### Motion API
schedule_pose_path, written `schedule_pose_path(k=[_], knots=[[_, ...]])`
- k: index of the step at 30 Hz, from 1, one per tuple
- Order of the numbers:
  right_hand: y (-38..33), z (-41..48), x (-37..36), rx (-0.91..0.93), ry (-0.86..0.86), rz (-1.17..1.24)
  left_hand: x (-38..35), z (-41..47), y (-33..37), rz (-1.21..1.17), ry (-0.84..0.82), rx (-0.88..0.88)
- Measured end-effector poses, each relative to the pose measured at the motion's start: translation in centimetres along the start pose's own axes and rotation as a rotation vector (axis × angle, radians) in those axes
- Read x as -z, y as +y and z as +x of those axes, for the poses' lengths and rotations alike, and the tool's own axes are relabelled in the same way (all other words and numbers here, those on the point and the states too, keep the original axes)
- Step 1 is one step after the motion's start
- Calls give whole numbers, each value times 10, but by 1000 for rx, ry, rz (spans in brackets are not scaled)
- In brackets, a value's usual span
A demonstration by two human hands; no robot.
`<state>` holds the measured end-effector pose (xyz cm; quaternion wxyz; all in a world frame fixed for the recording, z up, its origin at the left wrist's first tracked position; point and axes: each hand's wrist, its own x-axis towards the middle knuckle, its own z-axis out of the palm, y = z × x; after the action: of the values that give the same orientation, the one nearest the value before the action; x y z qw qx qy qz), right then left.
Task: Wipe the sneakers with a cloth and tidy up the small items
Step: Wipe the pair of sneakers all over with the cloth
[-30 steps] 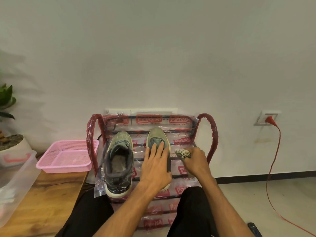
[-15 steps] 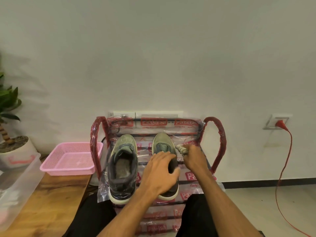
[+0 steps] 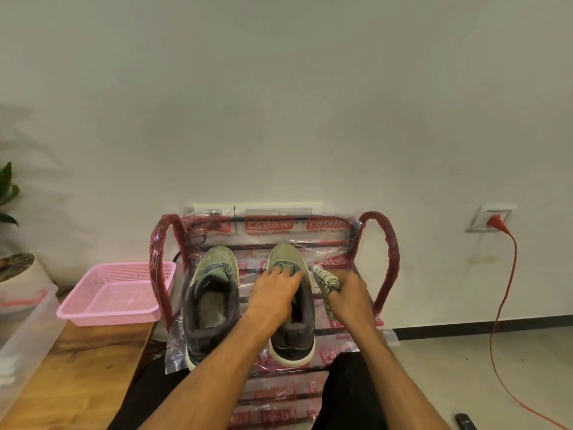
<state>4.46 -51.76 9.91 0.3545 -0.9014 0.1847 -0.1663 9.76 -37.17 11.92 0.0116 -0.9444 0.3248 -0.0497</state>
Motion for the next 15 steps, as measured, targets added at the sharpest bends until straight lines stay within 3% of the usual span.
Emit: schedule_pose_path(k=[4, 7, 10, 15], knots=[[-6, -4, 2, -20, 15, 60, 3, -3, -4, -119, 148, 7], [-10, -10, -2, 11, -67, 125, 5, -5, -6, -239, 173, 24], [-10, -17, -8, 67, -109, 71, 0, -5, -7, -323, 206, 65], [-4, -21, -6, 5, -101, 4, 1, -5, -4, -508, 307, 193]])
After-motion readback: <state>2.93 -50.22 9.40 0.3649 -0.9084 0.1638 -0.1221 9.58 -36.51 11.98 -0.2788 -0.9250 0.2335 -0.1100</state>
